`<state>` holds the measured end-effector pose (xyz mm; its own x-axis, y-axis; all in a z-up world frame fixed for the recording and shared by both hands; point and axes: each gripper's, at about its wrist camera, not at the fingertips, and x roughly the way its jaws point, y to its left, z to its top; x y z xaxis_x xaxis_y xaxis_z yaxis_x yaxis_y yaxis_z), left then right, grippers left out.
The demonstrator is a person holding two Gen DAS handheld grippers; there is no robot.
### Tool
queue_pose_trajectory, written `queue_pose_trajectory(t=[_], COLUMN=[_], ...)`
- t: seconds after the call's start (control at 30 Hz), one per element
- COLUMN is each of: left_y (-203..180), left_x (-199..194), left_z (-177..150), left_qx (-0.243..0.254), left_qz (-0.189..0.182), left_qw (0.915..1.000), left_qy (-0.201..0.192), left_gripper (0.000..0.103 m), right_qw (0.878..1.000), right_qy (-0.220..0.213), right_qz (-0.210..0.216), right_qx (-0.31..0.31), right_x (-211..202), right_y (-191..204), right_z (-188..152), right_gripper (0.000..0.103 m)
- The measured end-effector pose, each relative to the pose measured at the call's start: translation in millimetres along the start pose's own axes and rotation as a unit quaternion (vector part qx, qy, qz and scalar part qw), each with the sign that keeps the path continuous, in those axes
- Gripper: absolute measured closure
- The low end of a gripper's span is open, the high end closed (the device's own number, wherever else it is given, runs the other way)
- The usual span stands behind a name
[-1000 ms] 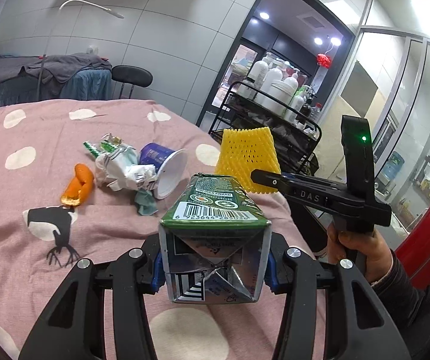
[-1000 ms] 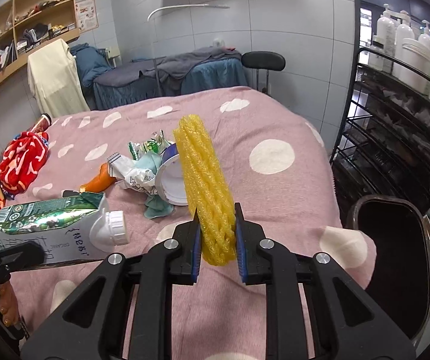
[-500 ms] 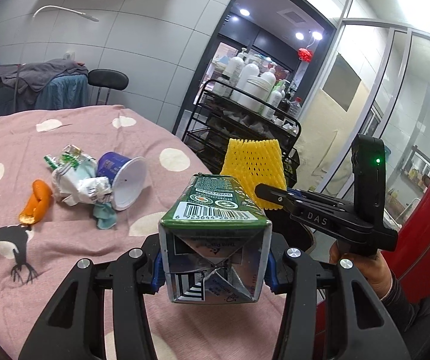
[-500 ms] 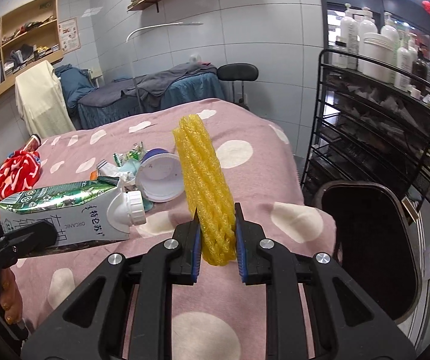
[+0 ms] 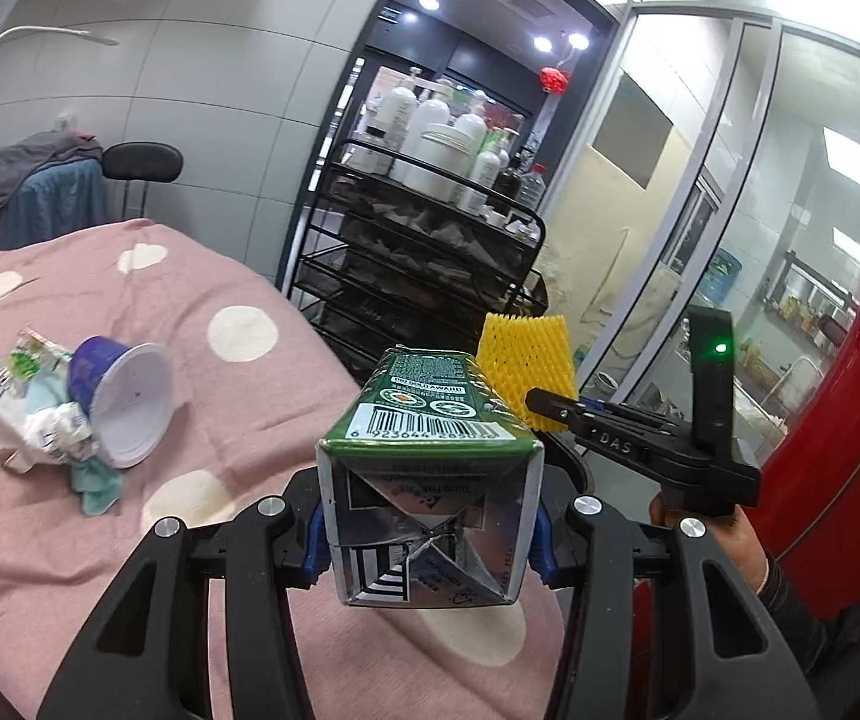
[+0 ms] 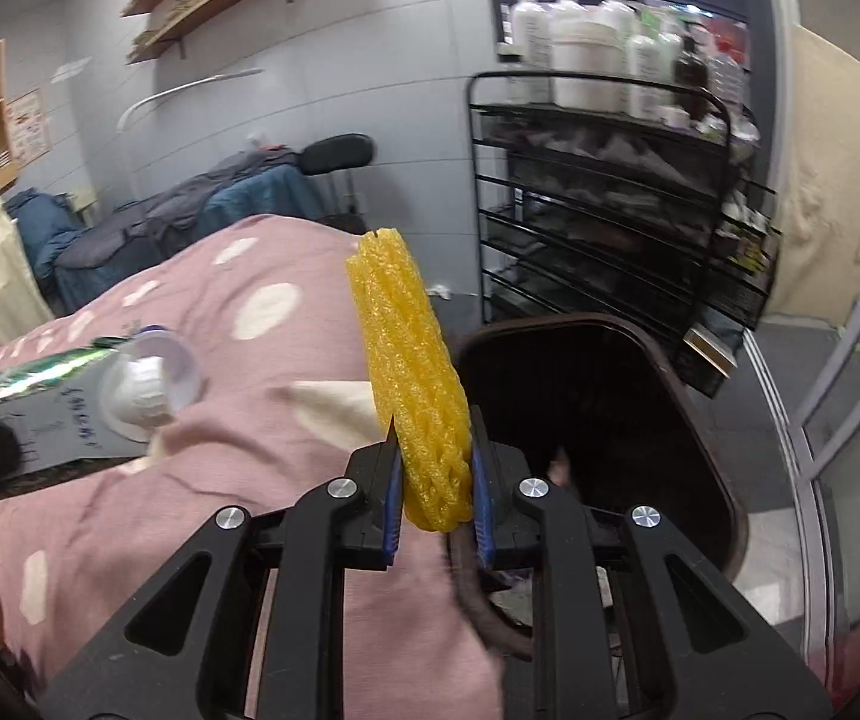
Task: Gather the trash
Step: 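Carry the yellow foam net over the bin and open the right tool, then lower the green milk carton into the bin and open the left tool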
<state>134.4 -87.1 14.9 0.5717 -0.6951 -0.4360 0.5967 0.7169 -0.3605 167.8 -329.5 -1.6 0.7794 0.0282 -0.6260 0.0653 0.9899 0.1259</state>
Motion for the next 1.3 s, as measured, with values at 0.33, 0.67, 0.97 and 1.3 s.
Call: queue_pose_trajectory(t=[0.33,0.67,0.97,1.3], left_y=[-24.1,-52.9,-74.5,-102.3], left_x=[46.4,84.8,135.3,188.1], left_z=[4.9,6.5,22.1,18.2], left_qx=[0.009,0.039,0.048,0.072], left_qz=[-0.019,-0.032,-0.028,-0.029], left_qw=[0.9990,0.9958,0.9925,0.9821], left_qy=[0.040,0.076,0.109,0.172], left_gripper=[0.054,0.054,0.054,0.054], right_qw=[0.994,0.992,0.993,0.993], right_qy=[0.071,0.063,0.035,0.016], right_qz=[-0.051,-0.073,-0.089,-0.096], right_qx=[0.071,0.076,0.063,0.071], right_x=[49.2,38.7,5.3,-13.3], right_y=[-64.5,-73.5,-64.6,-60.6], right_z=[-33.1,-59.2,-70.6,-78.0], right_gripper=[0.068,0.025,0.016,0.014])
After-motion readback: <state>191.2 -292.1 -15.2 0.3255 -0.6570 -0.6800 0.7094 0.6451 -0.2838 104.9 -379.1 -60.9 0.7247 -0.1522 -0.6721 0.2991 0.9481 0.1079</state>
